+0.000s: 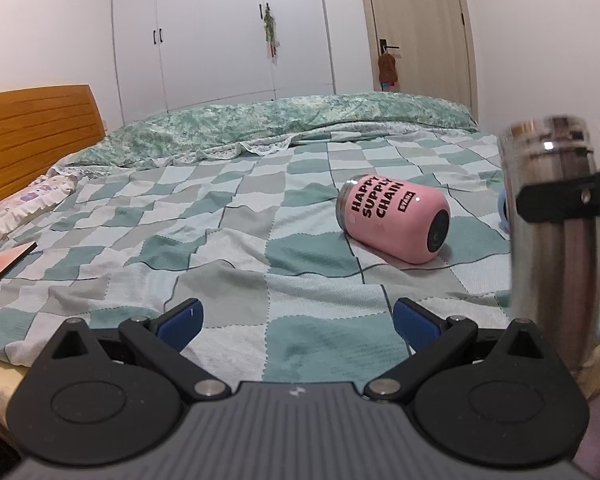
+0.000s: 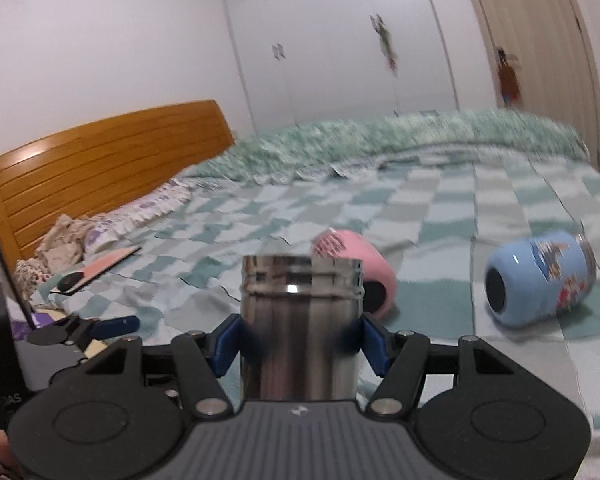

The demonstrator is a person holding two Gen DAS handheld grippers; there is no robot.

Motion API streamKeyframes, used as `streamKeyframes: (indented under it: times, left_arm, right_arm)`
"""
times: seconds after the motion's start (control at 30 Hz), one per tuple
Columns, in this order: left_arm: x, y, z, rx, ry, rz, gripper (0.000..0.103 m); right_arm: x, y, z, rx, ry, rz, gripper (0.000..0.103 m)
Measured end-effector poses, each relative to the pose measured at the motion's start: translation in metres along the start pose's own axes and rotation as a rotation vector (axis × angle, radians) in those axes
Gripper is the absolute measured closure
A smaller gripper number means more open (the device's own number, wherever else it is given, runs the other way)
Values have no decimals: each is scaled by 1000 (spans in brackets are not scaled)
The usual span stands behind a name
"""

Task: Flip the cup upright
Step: 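Lift the thermos with the right tool and rotate it upright, then lower the upright thermos onto the bed cover with the right tool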

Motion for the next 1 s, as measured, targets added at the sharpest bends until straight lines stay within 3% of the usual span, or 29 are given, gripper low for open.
streamKeyframes:
  times: [0.2,0.57,0.9,1.0]
  left_arm:
    - [5,11,-14,50,10,27,0]
    - [5,8,-65,137,37,22,0]
    - [-7,-12,-88,94,49,-3,0]
    - [-14,-18,-94,95,78,-20,0]
  right_arm:
    - [22,-5,-27,64,88,94,41]
    - [59,-59,-93,112,256,216,41]
    - [44,-119,-120,95,308,210,41]
    - [30,-138,-121,82,320,154,41]
Point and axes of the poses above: each gripper's, at about its wrist camera, not at the fingertips, and y roughly against the way its jaws point, z to its right, x to its top, the point moved 1 cm from there along -y, roughly the way its jaws point, and after that the axes turned 5 degrees about -z, right-handed, at the moved point
